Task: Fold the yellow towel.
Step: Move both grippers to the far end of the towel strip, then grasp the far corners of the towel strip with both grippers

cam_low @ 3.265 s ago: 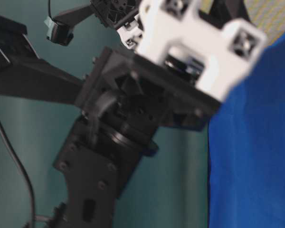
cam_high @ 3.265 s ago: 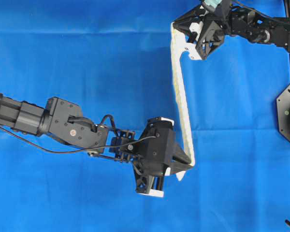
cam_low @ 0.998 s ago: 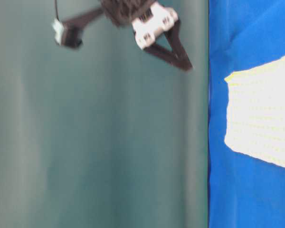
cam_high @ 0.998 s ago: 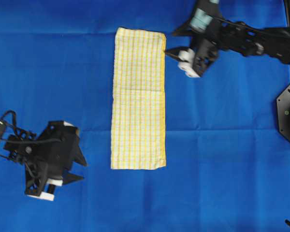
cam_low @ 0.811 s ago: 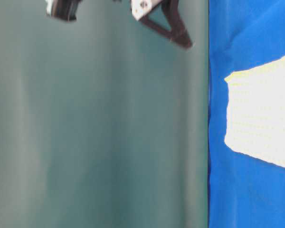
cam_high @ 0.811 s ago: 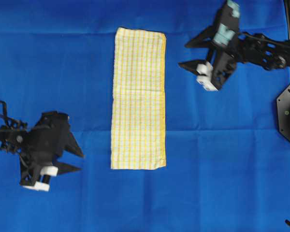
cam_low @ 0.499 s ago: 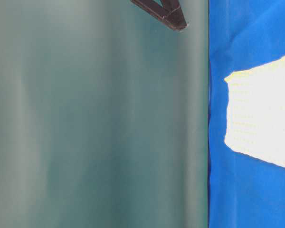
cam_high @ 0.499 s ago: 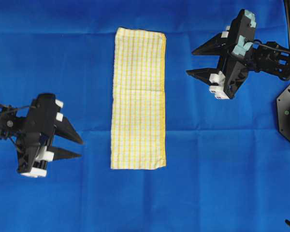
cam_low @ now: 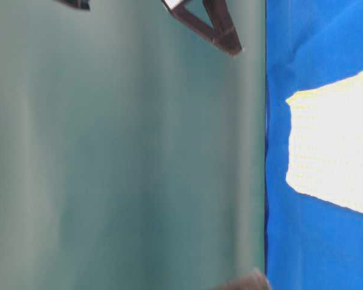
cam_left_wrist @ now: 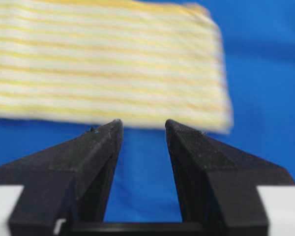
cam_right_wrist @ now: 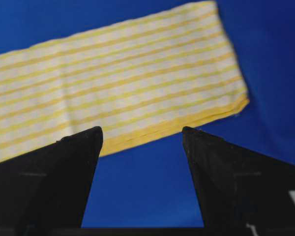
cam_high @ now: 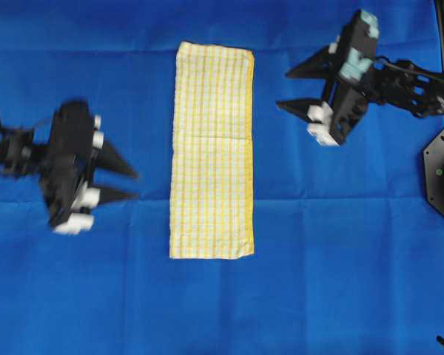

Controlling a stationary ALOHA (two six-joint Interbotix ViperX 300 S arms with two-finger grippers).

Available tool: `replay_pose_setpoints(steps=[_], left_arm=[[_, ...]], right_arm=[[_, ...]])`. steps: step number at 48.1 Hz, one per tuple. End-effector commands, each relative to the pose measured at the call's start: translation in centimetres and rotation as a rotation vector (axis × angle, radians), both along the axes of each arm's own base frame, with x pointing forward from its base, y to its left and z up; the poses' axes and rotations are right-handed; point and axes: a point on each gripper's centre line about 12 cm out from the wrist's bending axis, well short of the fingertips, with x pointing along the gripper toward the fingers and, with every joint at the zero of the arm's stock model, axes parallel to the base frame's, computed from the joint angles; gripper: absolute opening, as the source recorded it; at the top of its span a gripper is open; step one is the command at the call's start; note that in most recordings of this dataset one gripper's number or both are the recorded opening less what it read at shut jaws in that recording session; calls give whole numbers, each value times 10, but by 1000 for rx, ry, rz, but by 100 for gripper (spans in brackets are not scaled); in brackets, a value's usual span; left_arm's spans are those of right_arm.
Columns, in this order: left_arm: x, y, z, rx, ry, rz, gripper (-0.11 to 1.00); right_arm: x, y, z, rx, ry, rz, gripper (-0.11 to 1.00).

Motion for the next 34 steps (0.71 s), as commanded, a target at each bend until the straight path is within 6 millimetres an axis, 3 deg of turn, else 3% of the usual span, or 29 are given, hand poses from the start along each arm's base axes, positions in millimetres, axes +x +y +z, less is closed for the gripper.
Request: replay_pose_setpoints(steps=[1,9,18,34], left_arm=[[11,28,9,34,-56,70,37],[16,81,-3,129,-64,174,44],[25,129,-17,171,-86,291,60],[54,181,-62,187,-29,377,65]], right_arm=[[12,-14,8,-18,-21,-30,68],[28,-45,-2,-14,9,-94,69],[35,-79,-27,11,68,-171,69],[51,-102,-62,38,116,-223,74]])
